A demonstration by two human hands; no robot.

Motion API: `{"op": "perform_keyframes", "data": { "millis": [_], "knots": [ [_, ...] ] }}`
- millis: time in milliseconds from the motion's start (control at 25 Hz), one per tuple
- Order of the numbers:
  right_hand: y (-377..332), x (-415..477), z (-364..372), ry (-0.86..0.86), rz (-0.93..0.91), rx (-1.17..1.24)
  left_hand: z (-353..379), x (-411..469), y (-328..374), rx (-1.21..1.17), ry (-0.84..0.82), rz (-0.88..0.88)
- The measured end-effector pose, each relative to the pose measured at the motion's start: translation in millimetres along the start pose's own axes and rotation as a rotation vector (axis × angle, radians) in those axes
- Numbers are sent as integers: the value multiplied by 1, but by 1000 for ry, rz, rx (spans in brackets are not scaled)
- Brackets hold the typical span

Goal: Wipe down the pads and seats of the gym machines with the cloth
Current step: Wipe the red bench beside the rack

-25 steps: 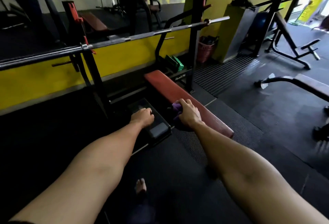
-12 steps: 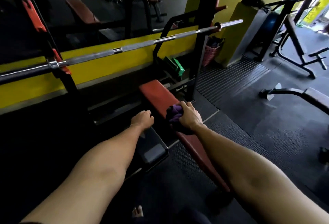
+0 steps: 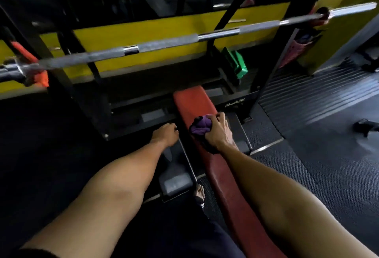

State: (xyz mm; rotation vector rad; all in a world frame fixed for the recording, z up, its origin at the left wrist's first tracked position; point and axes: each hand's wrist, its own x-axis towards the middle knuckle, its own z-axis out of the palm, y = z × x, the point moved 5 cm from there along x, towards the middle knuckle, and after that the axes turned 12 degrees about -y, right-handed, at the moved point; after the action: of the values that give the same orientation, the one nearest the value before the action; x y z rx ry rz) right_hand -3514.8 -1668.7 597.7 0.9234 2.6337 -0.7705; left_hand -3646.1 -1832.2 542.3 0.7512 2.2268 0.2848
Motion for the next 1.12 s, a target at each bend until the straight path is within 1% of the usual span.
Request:
{"op": "perform_keyframes", "data": {
  "millis": [160,280,360,480,600,680,720,800,920,1000,1120],
  "knots": [
    [25,85,5,-23,4,-76,-1,71,9,-89,23,-40],
    [46,148,19,-27,23,-76,7,135,4,-114,21,-62],
    [62,187,33,-15,25,-75,12,180,-1,-117,44,-43],
    [81,242,59,42,-1,-22,18,243,-16,-141,107,-27],
    [86,295,91,170,-113,40,32,301,-40,-134,143,-18],
    [84,329,111,234,-149,90,36,332,-54,-104,181,-10],
    [82,343,123,229,-158,92,35,344,-58,-80,197,-7],
    [78,366,150,177,-181,19,32,368,-65,-69,219,3],
    [74,389,191,104,-252,-198,28,405,-74,-65,198,4],
    [70,401,203,70,-296,-259,25,422,-77,-44,209,6],
    [64,426,198,44,-326,-276,19,437,-75,-60,287,10]
  ]
}}
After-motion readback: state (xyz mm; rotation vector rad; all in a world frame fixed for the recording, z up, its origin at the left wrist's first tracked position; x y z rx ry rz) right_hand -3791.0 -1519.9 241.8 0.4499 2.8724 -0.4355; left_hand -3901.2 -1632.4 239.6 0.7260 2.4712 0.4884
